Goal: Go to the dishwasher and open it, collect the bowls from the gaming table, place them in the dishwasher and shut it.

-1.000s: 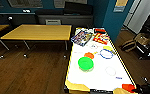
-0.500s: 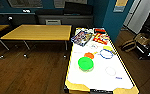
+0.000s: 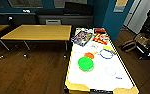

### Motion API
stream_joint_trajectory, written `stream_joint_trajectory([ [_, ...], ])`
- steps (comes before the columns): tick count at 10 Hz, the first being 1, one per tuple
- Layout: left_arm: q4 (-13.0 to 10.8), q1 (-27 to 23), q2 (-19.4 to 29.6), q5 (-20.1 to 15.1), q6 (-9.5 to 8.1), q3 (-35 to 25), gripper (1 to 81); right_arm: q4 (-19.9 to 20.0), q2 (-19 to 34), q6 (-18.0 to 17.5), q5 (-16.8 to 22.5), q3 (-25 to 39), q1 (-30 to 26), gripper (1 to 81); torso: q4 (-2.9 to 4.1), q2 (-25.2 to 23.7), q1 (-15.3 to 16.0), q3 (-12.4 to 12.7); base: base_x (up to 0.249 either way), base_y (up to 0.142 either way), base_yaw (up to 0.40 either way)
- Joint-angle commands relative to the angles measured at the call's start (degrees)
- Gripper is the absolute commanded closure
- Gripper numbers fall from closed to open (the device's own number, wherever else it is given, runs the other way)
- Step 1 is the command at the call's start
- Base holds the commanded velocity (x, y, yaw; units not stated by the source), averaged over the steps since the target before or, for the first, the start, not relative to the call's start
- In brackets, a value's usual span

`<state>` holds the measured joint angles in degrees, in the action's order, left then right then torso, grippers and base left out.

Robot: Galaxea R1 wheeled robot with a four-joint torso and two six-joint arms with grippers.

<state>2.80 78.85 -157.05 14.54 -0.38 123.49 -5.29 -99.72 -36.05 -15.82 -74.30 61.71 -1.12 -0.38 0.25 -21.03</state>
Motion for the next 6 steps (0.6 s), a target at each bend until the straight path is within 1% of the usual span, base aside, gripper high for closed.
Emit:
stream_joint_trajectory([
  [1, -1.1, -0.9, 2.5, -2.6, 0.11, -5.4, 1.0, -8.6, -3.1, -0.3, -16.8, -8.7, 13.2, 81.1, 0.00, 0.0, 0.0, 0.0, 0.000, 0.000, 0.000],
  [2, -1.4, -1.0, 4.2, -2.1, 0.03, -8.4, 1.0, -10.0, -5.8, -0.7, -18.7, -12.3, 15.2, 81.1, 0.00, 0.0, 0.0, 0.0, 0.000, 0.000, 0.000],
  [3, -1.4, -1.5, 6.0, -1.8, -0.06, -11.5, 1.0, -10.6, -8.3, -0.7, -19.2, -15.0, 16.7, 81.1, 0.00, 0.0, 0.0, 0.0, 0.000, 0.000, 0.000],
  [5, -1.4, -2.3, 10.5, -1.7, -0.24, -18.0, 1.0, -12.4, -15.4, -0.8, -19.1, -21.8, 18.1, 81.1, 0.00, 0.0, 0.0, 0.0, 0.000, 0.000, 0.000],
  [6, -1.4, -3.0, 12.1, -1.7, -0.24, -19.5, 1.0, -13.5, -18.6, -0.9, -18.9, -24.6, 18.3, 81.1, 0.00, 0.0, 0.0, 0.0, 0.000, 0.000, 0.000],
])
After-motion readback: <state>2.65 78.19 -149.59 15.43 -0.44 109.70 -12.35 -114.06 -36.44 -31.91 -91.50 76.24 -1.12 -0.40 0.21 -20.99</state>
